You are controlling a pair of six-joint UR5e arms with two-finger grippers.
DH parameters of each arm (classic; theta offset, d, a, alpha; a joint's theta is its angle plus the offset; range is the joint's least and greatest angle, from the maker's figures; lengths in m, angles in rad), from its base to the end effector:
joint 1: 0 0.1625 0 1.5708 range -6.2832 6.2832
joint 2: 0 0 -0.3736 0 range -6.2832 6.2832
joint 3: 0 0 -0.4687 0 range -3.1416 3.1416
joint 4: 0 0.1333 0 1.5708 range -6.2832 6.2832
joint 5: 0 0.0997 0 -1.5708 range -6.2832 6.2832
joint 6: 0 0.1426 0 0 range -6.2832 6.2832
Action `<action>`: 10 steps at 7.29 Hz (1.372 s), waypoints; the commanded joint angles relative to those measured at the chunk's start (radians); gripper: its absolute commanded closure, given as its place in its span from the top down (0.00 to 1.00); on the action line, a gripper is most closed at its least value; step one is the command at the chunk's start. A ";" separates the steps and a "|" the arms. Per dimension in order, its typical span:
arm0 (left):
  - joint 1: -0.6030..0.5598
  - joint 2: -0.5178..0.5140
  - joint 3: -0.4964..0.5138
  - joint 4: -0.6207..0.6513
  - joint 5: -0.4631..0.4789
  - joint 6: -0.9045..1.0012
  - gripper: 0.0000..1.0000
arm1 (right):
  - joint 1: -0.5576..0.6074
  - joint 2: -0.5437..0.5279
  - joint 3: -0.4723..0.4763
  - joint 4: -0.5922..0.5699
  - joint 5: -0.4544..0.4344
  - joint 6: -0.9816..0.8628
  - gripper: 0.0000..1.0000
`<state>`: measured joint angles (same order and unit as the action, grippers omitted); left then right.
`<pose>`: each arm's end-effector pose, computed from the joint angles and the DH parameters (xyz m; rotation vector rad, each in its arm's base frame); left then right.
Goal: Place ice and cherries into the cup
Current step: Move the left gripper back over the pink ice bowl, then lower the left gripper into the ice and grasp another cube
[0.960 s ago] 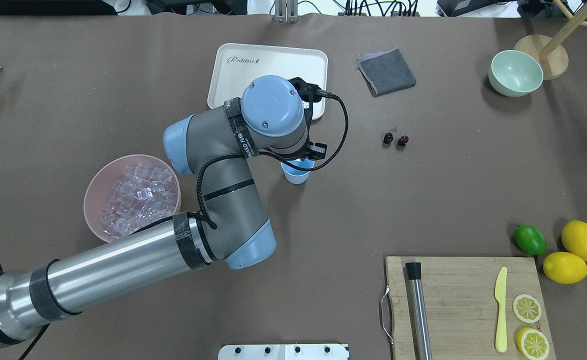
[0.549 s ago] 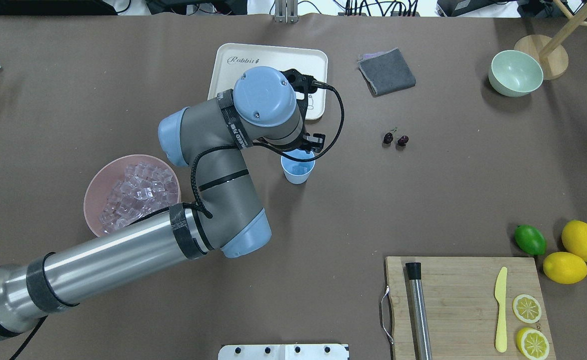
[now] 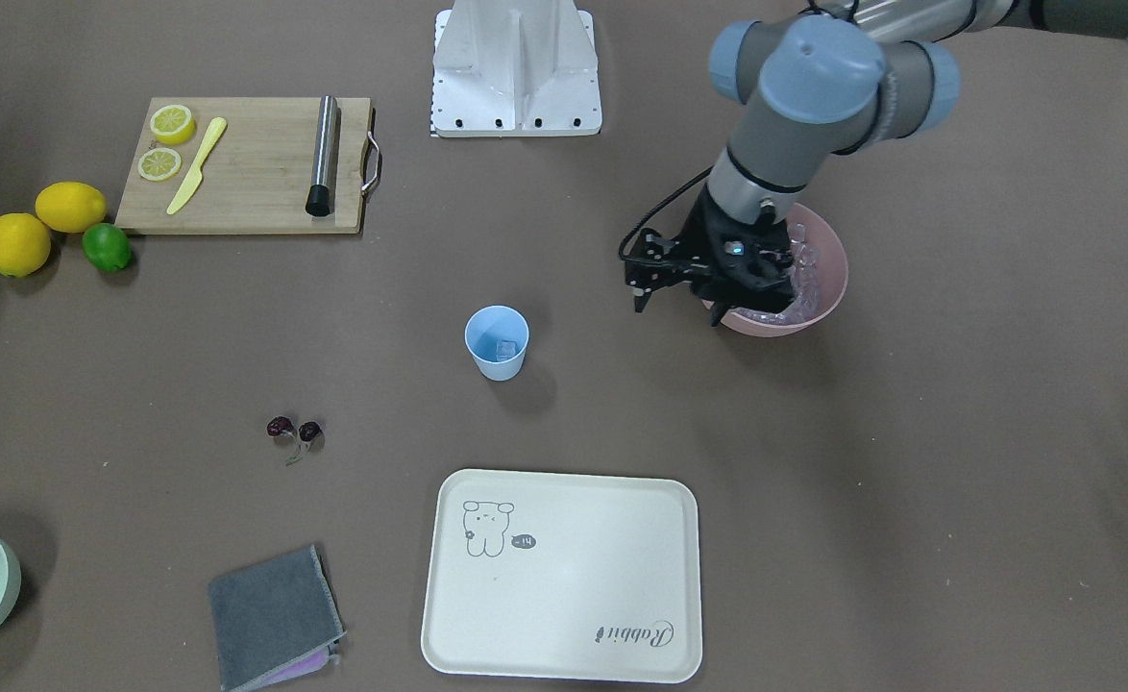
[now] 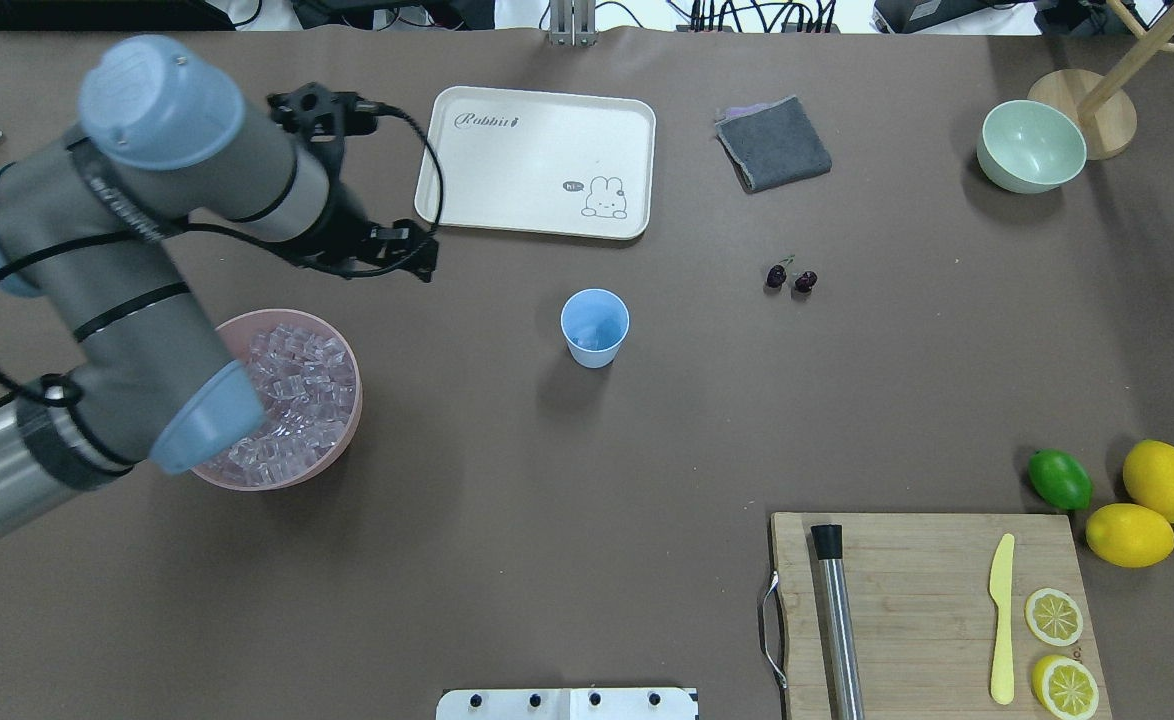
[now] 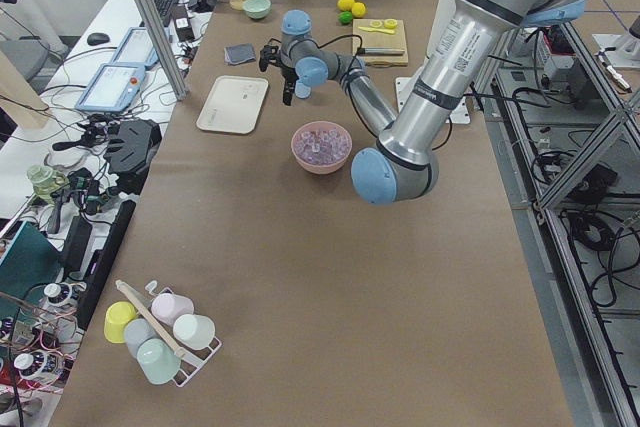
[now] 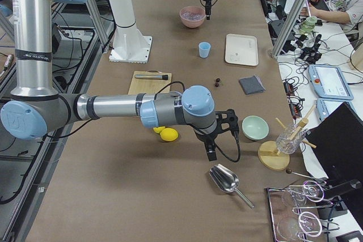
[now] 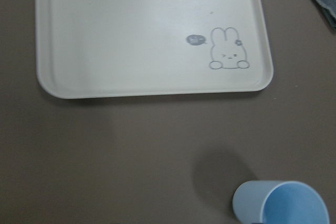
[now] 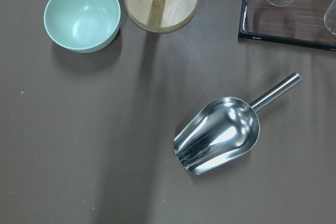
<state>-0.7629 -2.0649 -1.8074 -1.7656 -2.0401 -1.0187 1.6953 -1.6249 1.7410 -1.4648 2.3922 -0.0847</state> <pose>0.4496 -0.5250 0.1754 0.2101 0.9824 0.0243 0.0987 -0.5560 0.5541 0.2936 -0.7914 -0.0538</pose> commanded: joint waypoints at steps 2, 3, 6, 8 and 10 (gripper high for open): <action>0.022 0.182 -0.096 -0.008 0.015 -0.121 0.96 | -0.011 0.014 0.014 -0.003 -0.001 0.000 0.99; 0.057 0.198 -0.078 -0.014 0.059 -0.120 0.96 | -0.019 0.022 0.012 -0.003 -0.005 0.000 0.99; 0.131 0.201 -0.040 -0.026 0.150 -0.120 0.96 | -0.019 0.010 0.015 -0.002 -0.007 -0.001 0.99; 0.131 0.280 -0.011 -0.169 0.144 -0.115 0.96 | -0.019 0.008 0.015 0.000 -0.008 -0.001 0.99; 0.131 0.270 -0.004 -0.186 0.141 -0.118 0.96 | -0.019 0.003 0.028 0.000 -0.005 0.000 0.99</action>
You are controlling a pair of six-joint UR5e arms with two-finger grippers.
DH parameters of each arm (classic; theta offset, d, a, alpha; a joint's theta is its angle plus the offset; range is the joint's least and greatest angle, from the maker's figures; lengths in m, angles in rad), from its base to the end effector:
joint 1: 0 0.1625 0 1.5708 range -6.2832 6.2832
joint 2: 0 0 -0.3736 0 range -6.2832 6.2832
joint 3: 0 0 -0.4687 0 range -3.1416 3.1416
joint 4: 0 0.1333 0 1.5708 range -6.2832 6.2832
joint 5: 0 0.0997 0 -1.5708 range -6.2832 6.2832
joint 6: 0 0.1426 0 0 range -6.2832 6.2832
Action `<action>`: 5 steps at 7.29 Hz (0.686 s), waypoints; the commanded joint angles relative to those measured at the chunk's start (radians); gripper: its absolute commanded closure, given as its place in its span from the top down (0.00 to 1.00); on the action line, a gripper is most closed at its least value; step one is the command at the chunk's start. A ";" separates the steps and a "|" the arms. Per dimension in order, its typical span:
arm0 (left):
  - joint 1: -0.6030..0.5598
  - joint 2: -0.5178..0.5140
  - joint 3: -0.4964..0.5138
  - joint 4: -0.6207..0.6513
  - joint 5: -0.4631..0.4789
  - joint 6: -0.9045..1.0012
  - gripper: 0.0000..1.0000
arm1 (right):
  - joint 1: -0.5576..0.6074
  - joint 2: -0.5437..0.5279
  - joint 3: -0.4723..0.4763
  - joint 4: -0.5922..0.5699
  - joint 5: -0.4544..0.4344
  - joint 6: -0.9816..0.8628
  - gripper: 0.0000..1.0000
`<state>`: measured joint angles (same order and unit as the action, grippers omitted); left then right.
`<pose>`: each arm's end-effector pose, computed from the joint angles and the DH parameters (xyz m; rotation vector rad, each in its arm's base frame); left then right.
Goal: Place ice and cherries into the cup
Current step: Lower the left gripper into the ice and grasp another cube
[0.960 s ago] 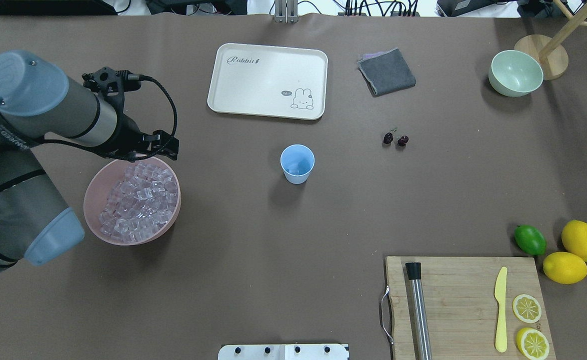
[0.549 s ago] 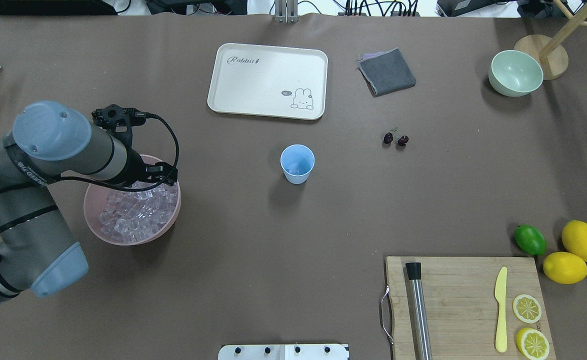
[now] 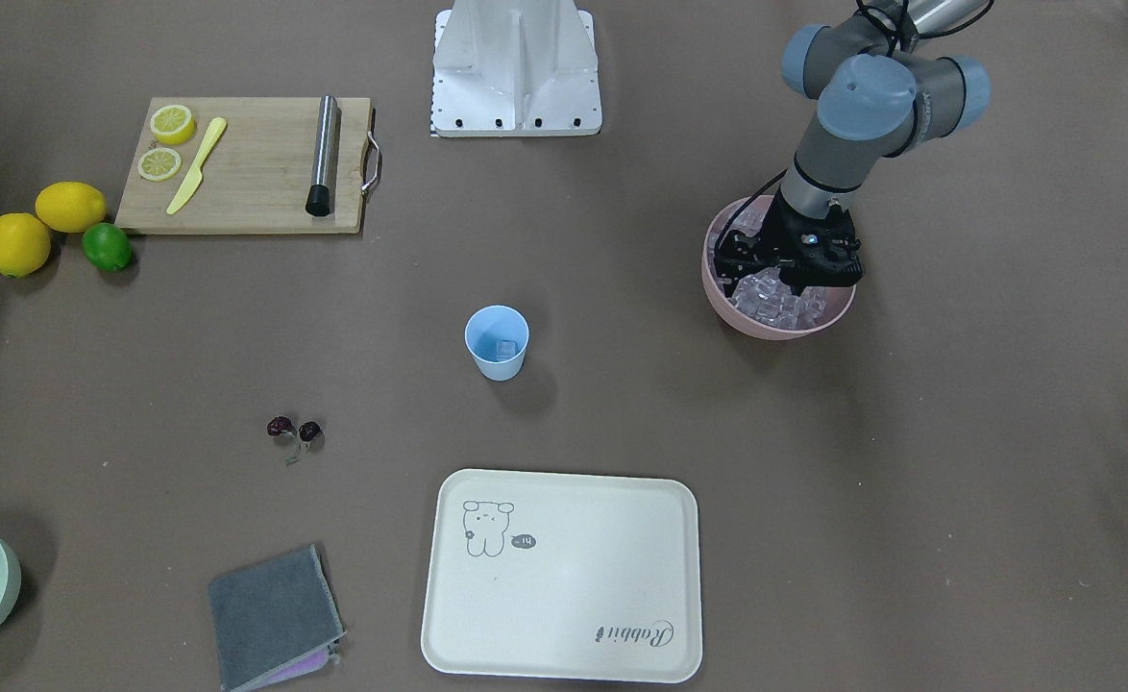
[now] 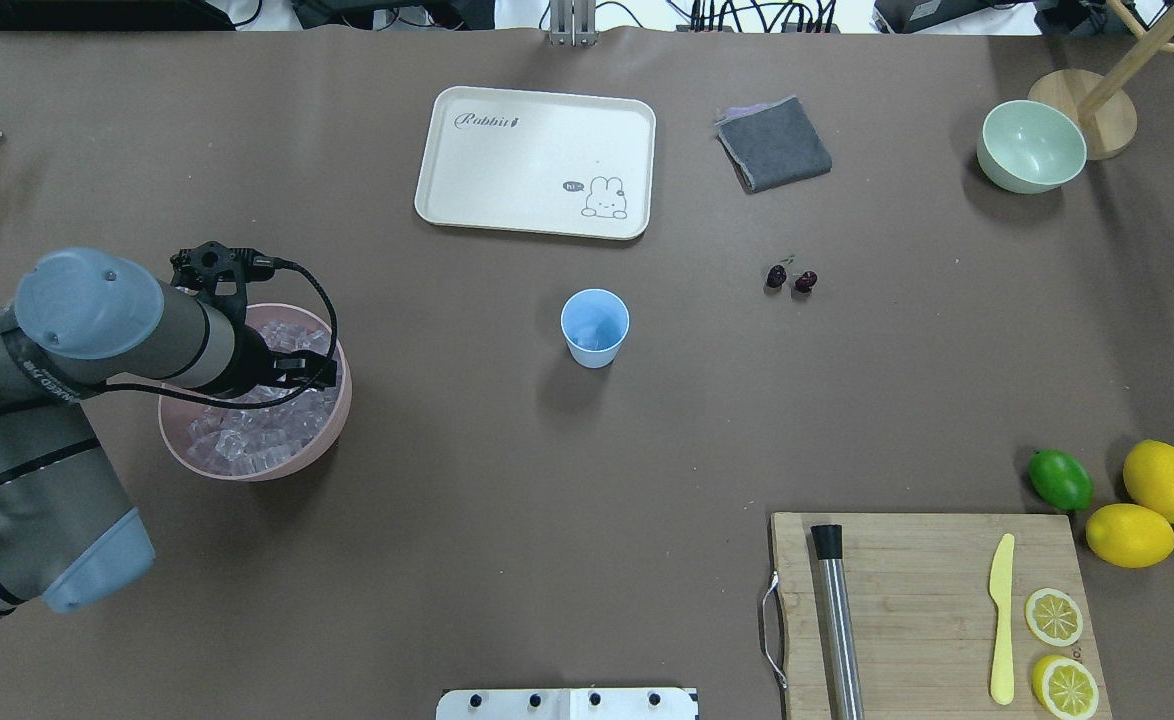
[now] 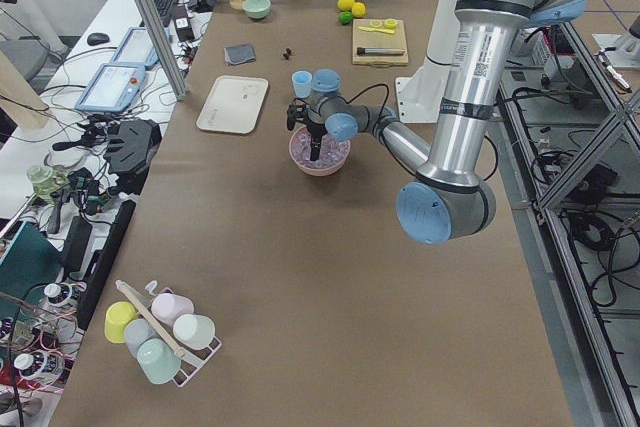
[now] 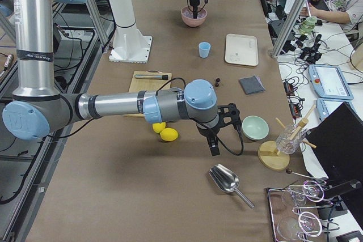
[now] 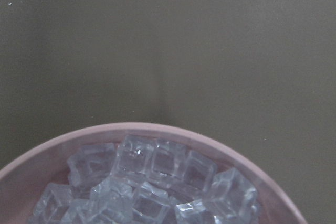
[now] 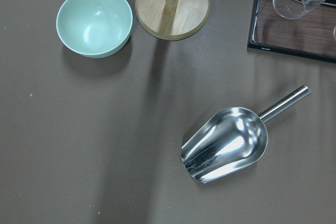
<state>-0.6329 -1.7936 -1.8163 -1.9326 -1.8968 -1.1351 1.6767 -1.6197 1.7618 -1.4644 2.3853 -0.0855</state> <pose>0.4866 -0.4656 0.3329 0.1546 0.8636 -0.0491 0.0893 -0.5601 0.5396 0.3109 -0.7840 -0.0820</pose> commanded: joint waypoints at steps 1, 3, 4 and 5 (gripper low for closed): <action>0.001 -0.001 -0.008 -0.017 -0.004 -0.003 0.86 | 0.000 -0.011 0.010 -0.001 0.002 0.000 0.99; -0.001 -0.001 -0.028 -0.009 -0.037 -0.011 0.40 | 0.000 -0.017 0.008 0.001 0.002 0.001 0.99; -0.002 0.000 -0.034 -0.009 -0.038 -0.011 0.23 | 0.000 -0.025 0.010 0.001 0.002 0.000 0.99; -0.002 -0.001 -0.034 -0.009 -0.038 -0.011 0.16 | 0.000 -0.034 0.010 0.003 0.003 0.000 0.99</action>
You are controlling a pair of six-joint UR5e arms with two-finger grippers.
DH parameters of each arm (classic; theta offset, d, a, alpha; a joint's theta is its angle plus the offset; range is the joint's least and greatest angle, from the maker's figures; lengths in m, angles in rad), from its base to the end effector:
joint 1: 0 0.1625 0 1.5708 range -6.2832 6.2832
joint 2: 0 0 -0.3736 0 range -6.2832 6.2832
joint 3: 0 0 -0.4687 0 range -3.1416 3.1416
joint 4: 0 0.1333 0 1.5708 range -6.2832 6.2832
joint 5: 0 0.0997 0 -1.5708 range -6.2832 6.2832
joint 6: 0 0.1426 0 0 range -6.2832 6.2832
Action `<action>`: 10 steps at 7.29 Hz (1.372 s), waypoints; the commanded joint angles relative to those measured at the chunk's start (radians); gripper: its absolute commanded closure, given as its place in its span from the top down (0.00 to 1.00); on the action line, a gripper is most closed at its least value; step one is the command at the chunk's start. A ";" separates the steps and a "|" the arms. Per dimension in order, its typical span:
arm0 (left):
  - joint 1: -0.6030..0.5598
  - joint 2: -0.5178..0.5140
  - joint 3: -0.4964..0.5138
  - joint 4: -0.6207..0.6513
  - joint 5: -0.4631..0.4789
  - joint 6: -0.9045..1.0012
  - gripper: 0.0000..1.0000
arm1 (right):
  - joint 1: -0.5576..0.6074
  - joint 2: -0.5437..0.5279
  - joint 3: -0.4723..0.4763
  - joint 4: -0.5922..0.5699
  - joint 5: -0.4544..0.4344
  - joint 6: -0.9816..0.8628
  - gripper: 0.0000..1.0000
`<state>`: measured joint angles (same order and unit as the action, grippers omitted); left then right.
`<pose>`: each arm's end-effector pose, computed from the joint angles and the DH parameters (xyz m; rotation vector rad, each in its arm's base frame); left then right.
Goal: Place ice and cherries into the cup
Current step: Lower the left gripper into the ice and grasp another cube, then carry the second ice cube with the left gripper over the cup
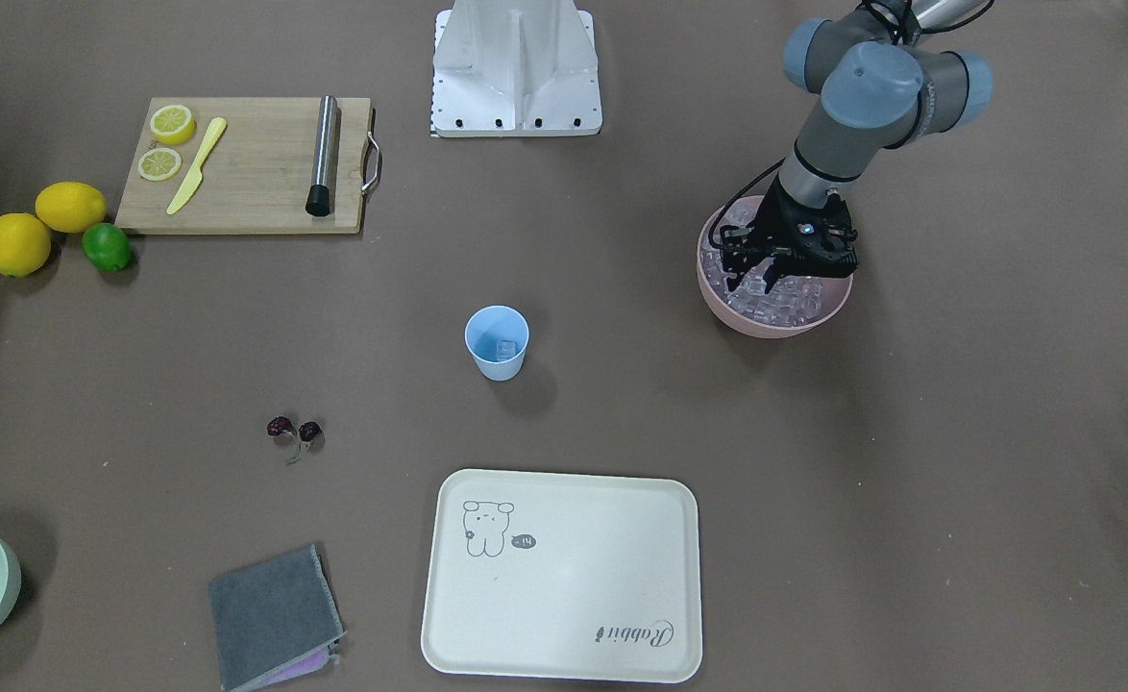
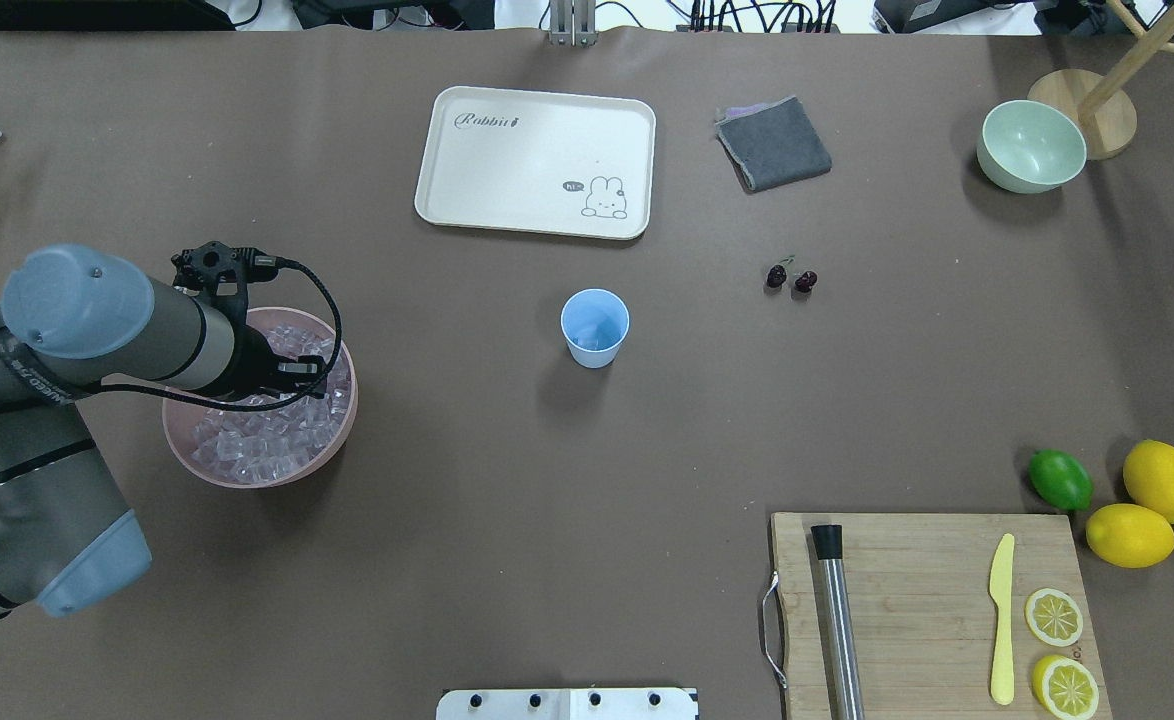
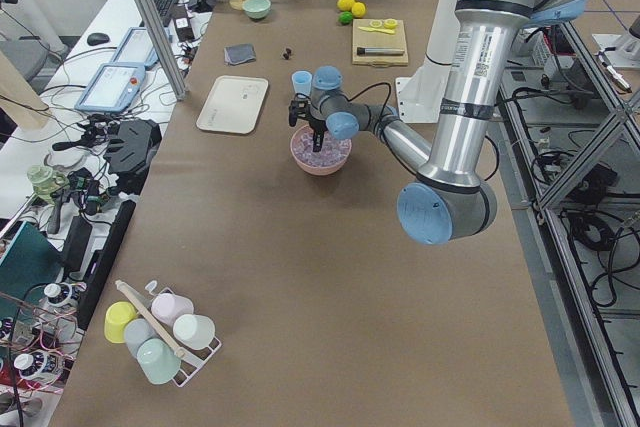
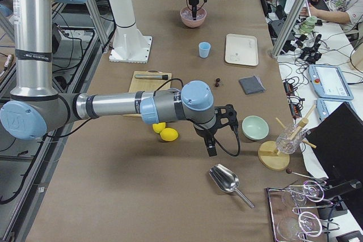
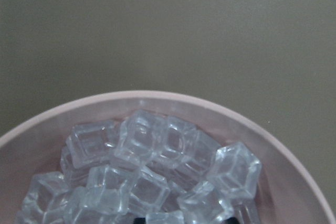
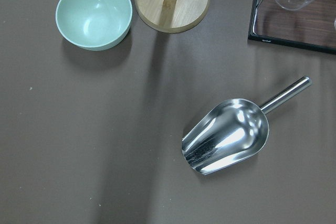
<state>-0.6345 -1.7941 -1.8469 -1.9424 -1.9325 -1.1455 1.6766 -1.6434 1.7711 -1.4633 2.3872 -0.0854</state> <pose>0.4828 -0.4582 0.3120 0.1431 0.9132 -0.0366 0.0881 -0.5513 0.5472 0.2985 -0.7875 -0.0768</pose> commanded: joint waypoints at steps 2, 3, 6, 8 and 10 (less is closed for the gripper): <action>-0.011 -0.002 -0.020 0.003 -0.013 0.010 0.00 | 0.000 -0.016 0.002 0.000 0.001 0.000 0.99; -0.020 -0.001 -0.044 0.014 -0.023 0.013 0.00 | 0.000 -0.010 0.008 0.000 0.001 0.000 0.99; -0.133 -0.016 -0.077 0.067 -0.130 0.064 0.00 | 0.000 -0.004 0.008 0.000 -0.002 0.000 0.99; -0.185 -0.481 0.056 0.472 -0.169 0.194 0.00 | 0.000 -0.007 0.010 -0.002 0.001 0.000 0.99; -0.121 -0.669 0.284 0.350 -0.161 0.173 0.00 | 0.003 -0.019 0.017 -0.006 0.004 0.000 0.99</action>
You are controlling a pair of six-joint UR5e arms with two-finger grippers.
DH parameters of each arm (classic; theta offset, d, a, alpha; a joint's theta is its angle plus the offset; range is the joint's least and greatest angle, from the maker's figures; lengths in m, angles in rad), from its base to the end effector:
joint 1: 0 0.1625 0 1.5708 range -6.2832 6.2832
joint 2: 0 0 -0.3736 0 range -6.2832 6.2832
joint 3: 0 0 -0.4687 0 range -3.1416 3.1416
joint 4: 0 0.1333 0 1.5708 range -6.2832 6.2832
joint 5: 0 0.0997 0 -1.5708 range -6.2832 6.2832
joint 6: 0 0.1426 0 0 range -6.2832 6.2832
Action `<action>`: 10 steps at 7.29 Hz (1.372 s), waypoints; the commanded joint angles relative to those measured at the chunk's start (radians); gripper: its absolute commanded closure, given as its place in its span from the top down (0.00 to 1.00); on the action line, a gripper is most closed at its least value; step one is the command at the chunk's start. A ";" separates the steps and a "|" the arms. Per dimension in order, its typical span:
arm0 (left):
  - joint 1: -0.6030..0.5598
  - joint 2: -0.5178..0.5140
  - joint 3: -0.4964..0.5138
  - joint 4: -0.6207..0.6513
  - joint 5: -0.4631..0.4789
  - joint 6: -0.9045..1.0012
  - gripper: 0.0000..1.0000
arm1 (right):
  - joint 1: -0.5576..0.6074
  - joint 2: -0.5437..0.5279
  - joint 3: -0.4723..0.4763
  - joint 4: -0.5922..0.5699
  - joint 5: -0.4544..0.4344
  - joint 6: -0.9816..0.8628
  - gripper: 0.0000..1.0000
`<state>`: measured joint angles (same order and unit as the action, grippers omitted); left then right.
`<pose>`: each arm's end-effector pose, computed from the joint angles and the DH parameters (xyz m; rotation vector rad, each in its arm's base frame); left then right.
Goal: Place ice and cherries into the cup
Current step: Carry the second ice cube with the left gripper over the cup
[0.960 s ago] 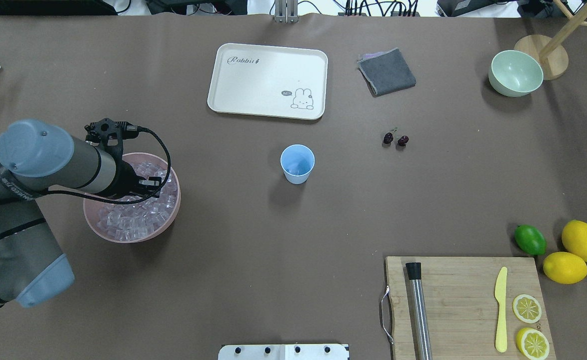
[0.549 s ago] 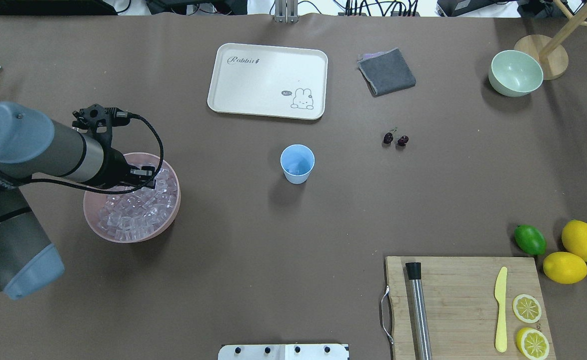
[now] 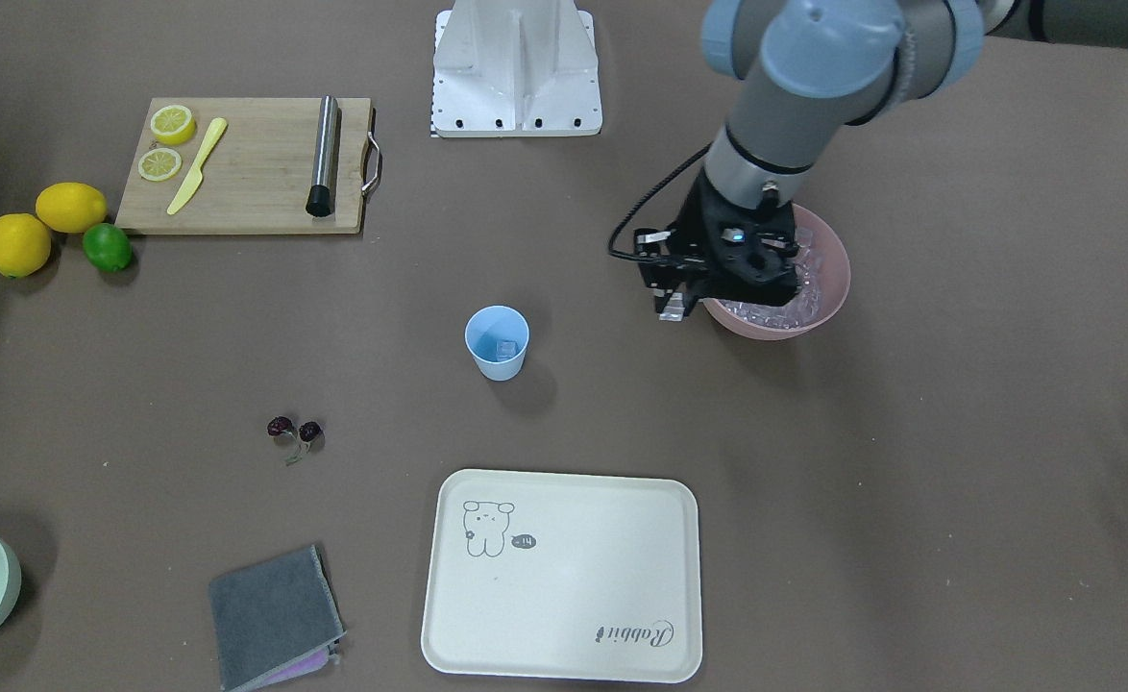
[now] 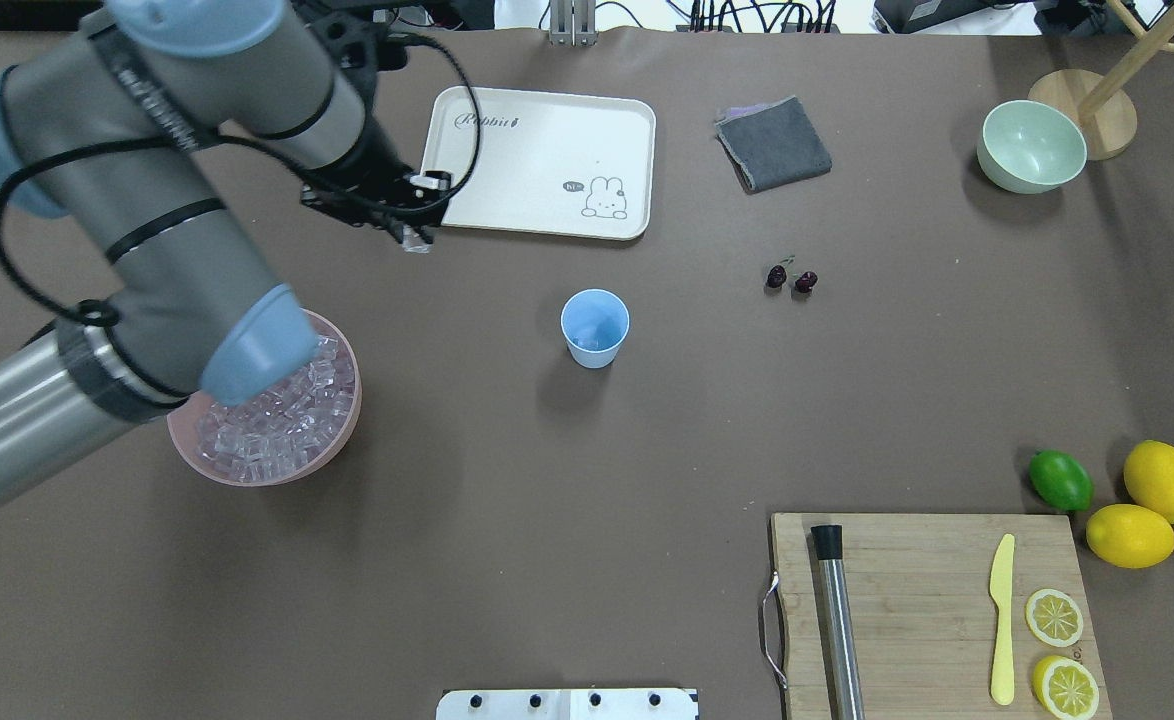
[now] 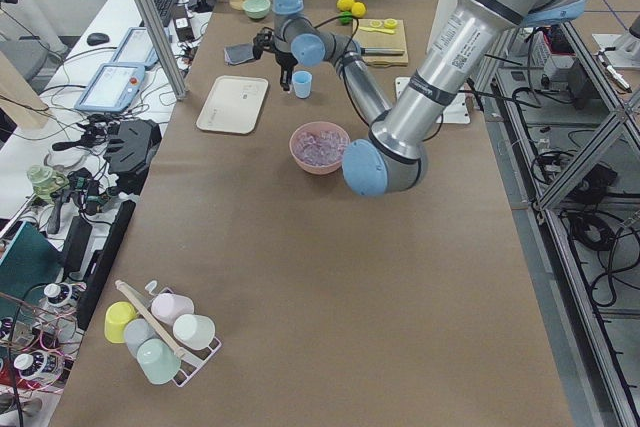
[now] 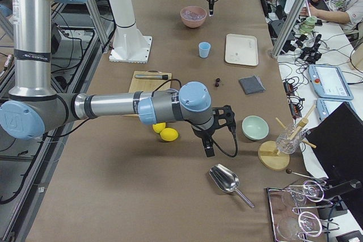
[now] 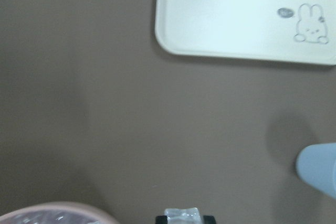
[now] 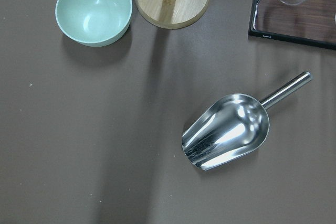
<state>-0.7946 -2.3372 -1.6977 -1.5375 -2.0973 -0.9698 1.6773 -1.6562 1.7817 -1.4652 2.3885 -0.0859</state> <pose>0.4544 -0.5508 0.0713 0.1610 0.9581 0.0482 0.0878 -0.5463 0.5482 0.2952 -0.7891 -0.0751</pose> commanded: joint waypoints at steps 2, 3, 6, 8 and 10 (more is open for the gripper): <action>0.168 -0.265 0.313 -0.154 0.191 -0.065 0.00 | 0.008 -0.023 -0.004 -0.009 0.001 0.000 0.99; 0.211 -0.269 0.361 -0.217 0.250 -0.066 0.00 | 0.012 -0.048 -0.005 -0.001 0.001 -0.001 0.99; 0.215 -0.261 0.385 -0.248 0.252 -0.011 0.00 | 0.073 -0.085 0.002 -0.001 0.004 -0.011 0.99; 0.215 -0.215 0.340 -0.248 0.249 -0.004 0.00 | 0.088 -0.105 0.010 0.002 0.008 -0.011 0.99; 0.216 -0.206 0.340 -0.248 0.249 -0.004 0.00 | 0.091 -0.105 0.010 0.002 0.008 -0.011 0.99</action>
<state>-0.5794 -2.5514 -1.3547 -1.7855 -1.8482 -0.9750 1.7653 -1.7599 1.7904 -1.4636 2.3958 -0.0964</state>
